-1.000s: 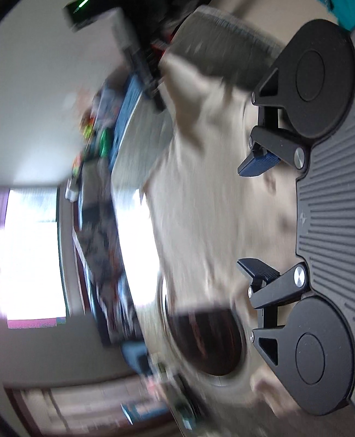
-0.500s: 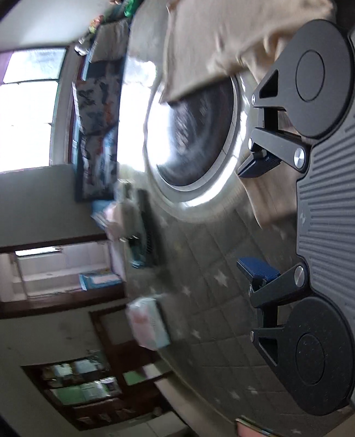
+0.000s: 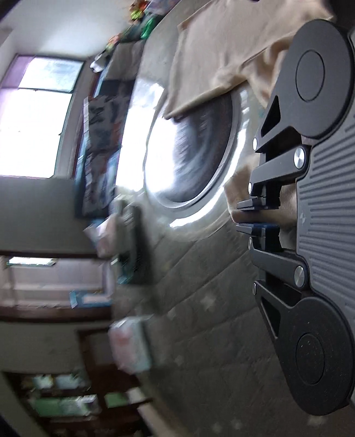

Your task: Fold clothes

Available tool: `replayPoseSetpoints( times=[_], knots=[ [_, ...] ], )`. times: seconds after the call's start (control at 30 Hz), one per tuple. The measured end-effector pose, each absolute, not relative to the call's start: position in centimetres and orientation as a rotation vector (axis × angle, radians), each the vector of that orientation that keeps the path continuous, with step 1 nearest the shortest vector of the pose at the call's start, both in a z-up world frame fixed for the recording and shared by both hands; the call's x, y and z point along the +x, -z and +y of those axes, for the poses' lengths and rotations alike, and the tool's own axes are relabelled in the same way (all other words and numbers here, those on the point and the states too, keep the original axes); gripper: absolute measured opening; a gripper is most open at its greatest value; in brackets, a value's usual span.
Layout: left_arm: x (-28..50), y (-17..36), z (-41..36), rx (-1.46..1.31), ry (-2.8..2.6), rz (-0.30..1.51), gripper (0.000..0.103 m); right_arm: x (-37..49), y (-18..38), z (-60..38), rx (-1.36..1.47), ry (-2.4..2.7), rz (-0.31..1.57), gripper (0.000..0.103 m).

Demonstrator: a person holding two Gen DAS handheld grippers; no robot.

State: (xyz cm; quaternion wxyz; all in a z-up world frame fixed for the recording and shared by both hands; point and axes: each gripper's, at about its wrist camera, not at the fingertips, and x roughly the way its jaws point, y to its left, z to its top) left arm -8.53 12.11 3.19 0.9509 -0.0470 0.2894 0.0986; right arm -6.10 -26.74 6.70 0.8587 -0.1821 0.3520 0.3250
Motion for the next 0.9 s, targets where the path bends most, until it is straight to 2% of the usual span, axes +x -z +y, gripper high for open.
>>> replayPoseSetpoints(
  times=[0.17, 0.57, 0.9],
  knots=[
    [-9.7, -5.9, 14.3, -0.147, -0.259, 0.437, 0.009, -6.2, -6.9, -25.6, -0.409, -0.718, 0.732, 0.047],
    [-8.2, -2.5, 16.0, -0.195, -0.295, 0.552, 0.010, -6.6, -6.9, -20.9, -0.456, -0.851, 0.724, 0.046],
    [-8.6, -4.5, 15.8, -0.218, -0.246, 0.490, 0.011, -6.0, -4.7, -15.5, -0.452, -0.975, 0.767, 0.046]
  ],
)
